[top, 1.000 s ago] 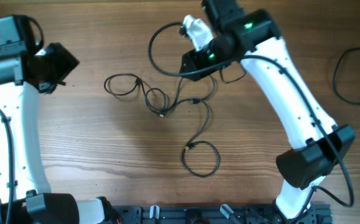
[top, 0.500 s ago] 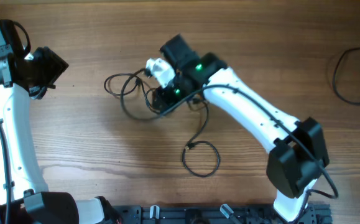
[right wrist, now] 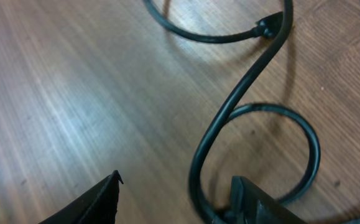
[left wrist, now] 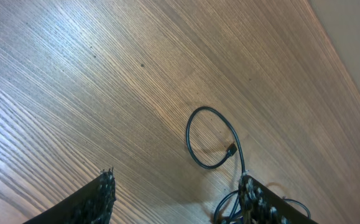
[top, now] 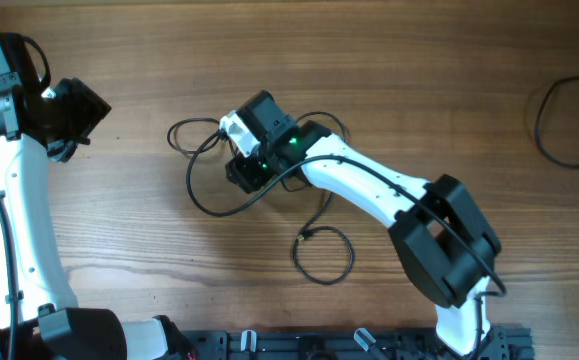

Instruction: Untangle cables

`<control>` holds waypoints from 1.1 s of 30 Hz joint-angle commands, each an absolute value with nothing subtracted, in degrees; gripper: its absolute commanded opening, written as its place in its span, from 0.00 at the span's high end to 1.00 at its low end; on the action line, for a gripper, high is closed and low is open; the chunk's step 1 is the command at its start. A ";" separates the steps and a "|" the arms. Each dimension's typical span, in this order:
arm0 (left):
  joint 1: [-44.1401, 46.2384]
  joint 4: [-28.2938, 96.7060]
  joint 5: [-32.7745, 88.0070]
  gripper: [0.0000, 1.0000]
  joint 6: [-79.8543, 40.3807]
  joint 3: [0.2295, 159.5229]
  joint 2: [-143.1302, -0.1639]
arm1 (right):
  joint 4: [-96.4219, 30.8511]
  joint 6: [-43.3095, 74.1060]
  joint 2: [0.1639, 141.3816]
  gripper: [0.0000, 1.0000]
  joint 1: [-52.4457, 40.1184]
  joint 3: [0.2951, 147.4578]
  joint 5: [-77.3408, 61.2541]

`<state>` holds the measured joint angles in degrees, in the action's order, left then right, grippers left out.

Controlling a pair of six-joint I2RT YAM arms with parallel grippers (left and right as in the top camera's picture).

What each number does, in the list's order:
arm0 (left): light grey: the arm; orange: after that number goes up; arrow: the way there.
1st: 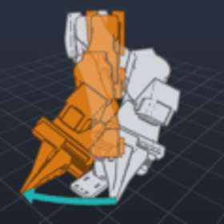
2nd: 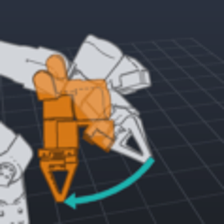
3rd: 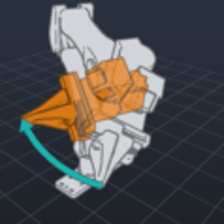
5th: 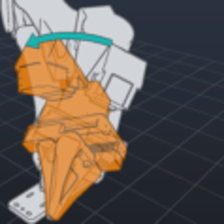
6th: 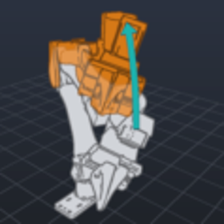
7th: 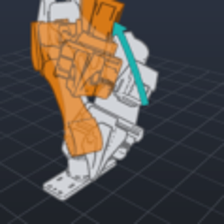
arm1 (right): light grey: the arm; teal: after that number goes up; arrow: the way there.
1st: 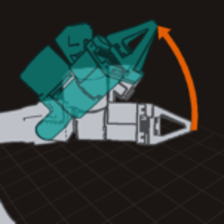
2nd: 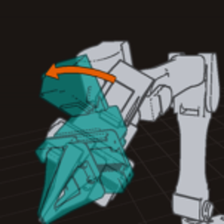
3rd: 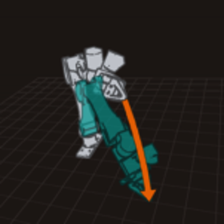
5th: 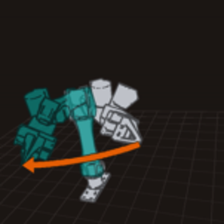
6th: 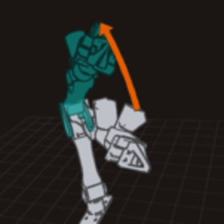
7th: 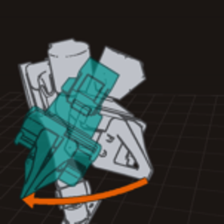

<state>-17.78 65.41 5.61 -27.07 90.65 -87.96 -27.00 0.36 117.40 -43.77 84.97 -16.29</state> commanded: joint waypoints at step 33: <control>-9.21 66.04 5.04 0.41 -26.09 90.63 -89.89 | -27.05 12.47 91.92 0.96 -7.01 104.29 -4.75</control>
<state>-10.35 66.22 5.61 -26.85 90.65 -88.73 -27.64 10.28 89.69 -12.25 104.36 -7.77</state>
